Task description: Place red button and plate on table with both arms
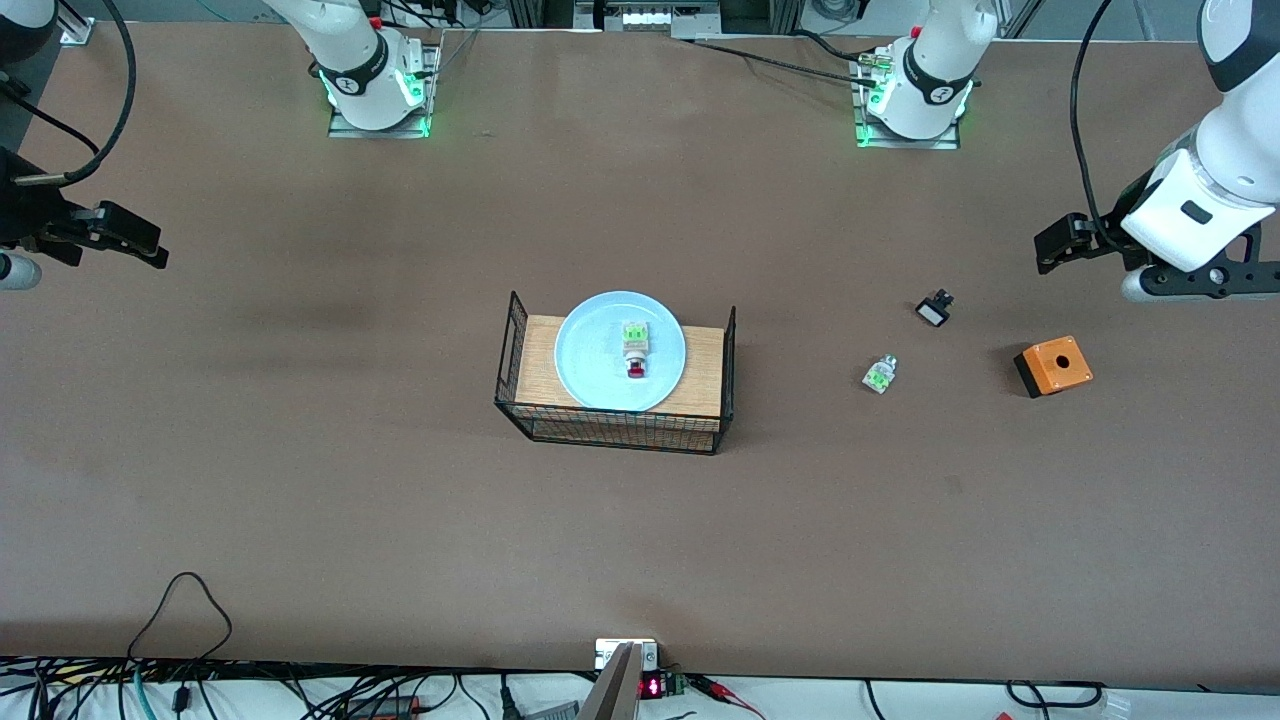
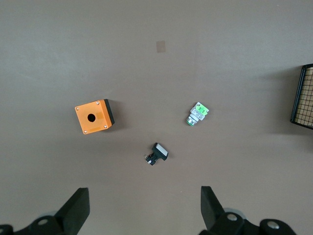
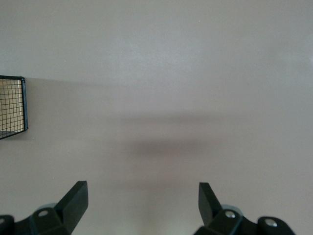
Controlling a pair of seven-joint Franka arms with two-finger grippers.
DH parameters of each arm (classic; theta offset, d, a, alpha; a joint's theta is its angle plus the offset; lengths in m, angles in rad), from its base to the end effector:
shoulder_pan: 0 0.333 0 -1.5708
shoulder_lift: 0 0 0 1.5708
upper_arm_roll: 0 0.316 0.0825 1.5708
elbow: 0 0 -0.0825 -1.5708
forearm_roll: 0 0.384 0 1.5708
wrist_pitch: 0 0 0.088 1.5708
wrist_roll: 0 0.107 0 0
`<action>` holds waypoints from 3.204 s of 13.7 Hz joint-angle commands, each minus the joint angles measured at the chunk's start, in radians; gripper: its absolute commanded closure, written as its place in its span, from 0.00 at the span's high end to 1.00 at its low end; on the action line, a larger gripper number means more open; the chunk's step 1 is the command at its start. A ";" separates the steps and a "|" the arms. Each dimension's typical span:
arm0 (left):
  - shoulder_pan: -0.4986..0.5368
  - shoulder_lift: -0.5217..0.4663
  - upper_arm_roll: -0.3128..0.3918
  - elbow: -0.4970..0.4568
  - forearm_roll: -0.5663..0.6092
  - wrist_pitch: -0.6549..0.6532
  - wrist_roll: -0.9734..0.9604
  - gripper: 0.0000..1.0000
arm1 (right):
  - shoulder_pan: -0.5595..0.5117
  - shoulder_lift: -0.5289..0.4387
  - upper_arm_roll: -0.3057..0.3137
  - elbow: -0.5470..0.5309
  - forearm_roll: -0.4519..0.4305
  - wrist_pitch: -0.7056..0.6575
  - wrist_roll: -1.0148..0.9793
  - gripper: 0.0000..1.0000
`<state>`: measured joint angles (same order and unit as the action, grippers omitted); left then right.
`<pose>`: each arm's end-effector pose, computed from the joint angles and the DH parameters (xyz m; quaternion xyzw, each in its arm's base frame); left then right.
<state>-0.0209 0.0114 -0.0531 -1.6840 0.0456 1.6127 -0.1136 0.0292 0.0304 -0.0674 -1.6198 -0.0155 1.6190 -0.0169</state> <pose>0.5551 -0.0363 0.5684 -0.9987 -0.0179 0.0390 0.0262 0.5656 -0.0227 0.5885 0.9998 -0.0102 -0.0158 0.0083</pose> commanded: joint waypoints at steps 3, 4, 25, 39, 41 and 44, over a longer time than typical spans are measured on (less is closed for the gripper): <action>0.013 0.015 -0.007 0.047 -0.016 -0.045 -0.018 1.00 | 0.005 -0.007 -0.003 0.003 0.014 -0.007 -0.014 1.00; 0.012 0.015 -0.013 0.049 -0.015 -0.047 -0.026 1.00 | 0.005 -0.007 -0.002 0.004 0.014 -0.007 -0.014 1.00; -0.379 0.545 -0.297 0.406 0.008 0.320 -0.725 1.00 | 0.031 0.005 -0.003 0.003 0.014 -0.008 -0.002 1.00; -0.519 0.756 -0.298 0.484 0.355 0.417 -0.896 0.73 | 0.032 0.042 -0.005 0.003 0.015 0.022 0.008 1.00; -0.524 0.756 -0.298 0.481 0.350 0.415 -0.897 0.61 | 0.031 0.042 -0.005 0.003 0.017 0.022 0.009 1.00; -0.518 0.751 -0.300 0.477 0.346 0.415 -0.896 0.23 | 0.032 0.045 -0.005 0.003 0.017 0.022 0.008 1.00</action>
<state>-0.5343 0.7664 -0.3575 -1.2136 0.3737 2.0368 -0.9953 0.0573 0.0735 -0.0691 -1.6211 -0.0142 1.6375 -0.0146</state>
